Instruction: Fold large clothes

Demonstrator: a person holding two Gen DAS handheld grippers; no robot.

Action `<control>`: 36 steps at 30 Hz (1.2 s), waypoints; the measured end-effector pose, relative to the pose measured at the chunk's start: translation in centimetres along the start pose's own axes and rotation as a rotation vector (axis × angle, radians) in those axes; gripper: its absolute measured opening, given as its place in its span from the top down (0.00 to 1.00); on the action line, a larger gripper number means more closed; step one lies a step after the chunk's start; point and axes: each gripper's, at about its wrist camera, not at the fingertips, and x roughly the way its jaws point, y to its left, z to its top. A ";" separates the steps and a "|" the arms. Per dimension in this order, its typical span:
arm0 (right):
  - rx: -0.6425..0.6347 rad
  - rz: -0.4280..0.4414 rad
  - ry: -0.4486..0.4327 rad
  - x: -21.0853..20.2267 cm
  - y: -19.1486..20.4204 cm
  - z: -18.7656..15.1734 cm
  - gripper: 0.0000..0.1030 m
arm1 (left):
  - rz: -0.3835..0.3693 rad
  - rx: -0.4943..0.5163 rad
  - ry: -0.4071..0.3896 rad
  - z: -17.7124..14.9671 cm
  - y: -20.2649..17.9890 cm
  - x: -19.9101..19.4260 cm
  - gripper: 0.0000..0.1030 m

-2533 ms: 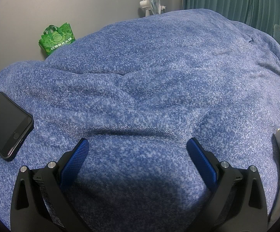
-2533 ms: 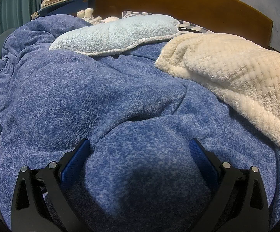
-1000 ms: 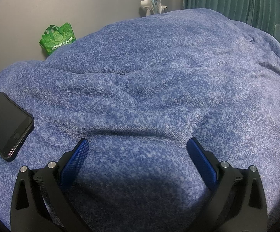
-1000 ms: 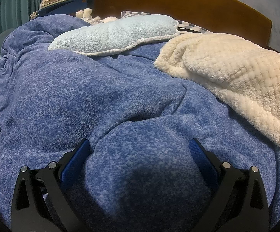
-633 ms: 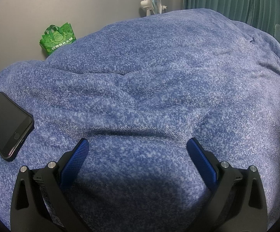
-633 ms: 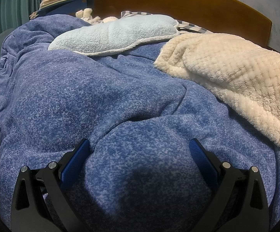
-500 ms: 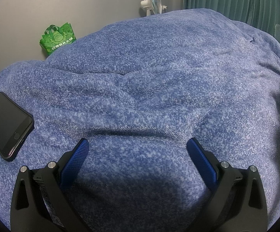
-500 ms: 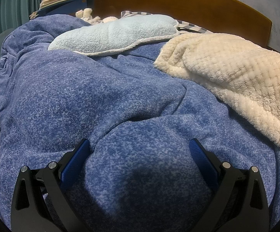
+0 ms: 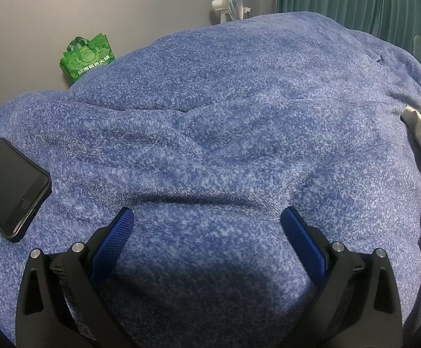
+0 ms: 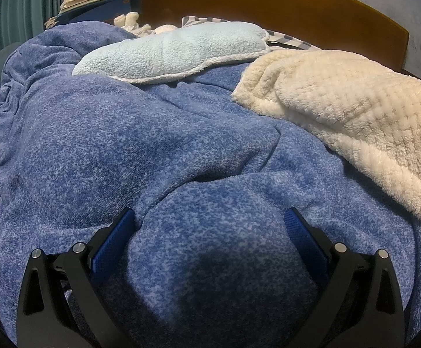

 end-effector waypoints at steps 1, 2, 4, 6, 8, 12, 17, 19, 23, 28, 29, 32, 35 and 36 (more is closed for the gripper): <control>-0.001 0.000 -0.002 0.0 -0.1 0.0 0.05 | 0.001 0.001 0.000 0.0 0.0 0.0 0.06; -0.002 0.000 -0.003 -0.2 0.0 -0.1 0.05 | 0.002 0.002 0.000 0.0 0.0 0.0 0.06; -0.001 0.000 -0.003 -0.2 0.0 -0.2 0.05 | 0.001 0.001 0.000 -0.1 0.0 0.0 0.06; -0.001 -0.001 -0.003 -0.2 0.0 -0.2 0.05 | 0.001 0.001 0.001 -0.1 0.0 0.0 0.06; -0.001 0.000 -0.005 -0.3 -0.1 -0.2 0.05 | 0.002 0.001 0.001 -0.2 0.1 0.0 0.06; -0.001 -0.001 -0.003 -0.2 -0.1 -0.1 0.05 | 0.002 0.001 0.001 -0.2 0.0 0.0 0.06; -0.001 -0.001 -0.004 -0.3 -0.1 -0.2 0.05 | 0.002 0.001 0.001 -0.2 0.1 0.0 0.06; -0.001 -0.001 -0.004 -0.2 -0.1 -0.2 0.05 | 0.001 0.001 0.000 -0.1 0.1 0.0 0.06; -0.001 -0.001 -0.004 -0.2 -0.1 -0.2 0.05 | 0.000 0.001 -0.002 -0.1 0.1 0.0 0.06; -0.002 0.000 -0.004 -0.2 -0.1 -0.1 0.05 | -0.001 -0.005 -0.011 -0.4 0.0 -0.1 0.06; -0.002 0.000 -0.004 -0.2 -0.1 -0.1 0.05 | -0.001 -0.006 -0.013 -0.4 0.1 -0.1 0.06; -0.002 -0.001 -0.004 -0.2 -0.1 -0.1 0.05 | 0.001 -0.011 -0.017 -0.6 0.0 -0.1 0.06; -0.002 -0.001 -0.003 -0.2 -0.1 -0.1 0.05 | 0.000 -0.001 -0.028 -0.5 -0.1 -0.3 0.06; -0.002 -0.001 -0.004 -0.2 -0.1 -0.1 0.05 | -0.010 -0.001 -0.036 -0.5 -0.1 -0.6 0.06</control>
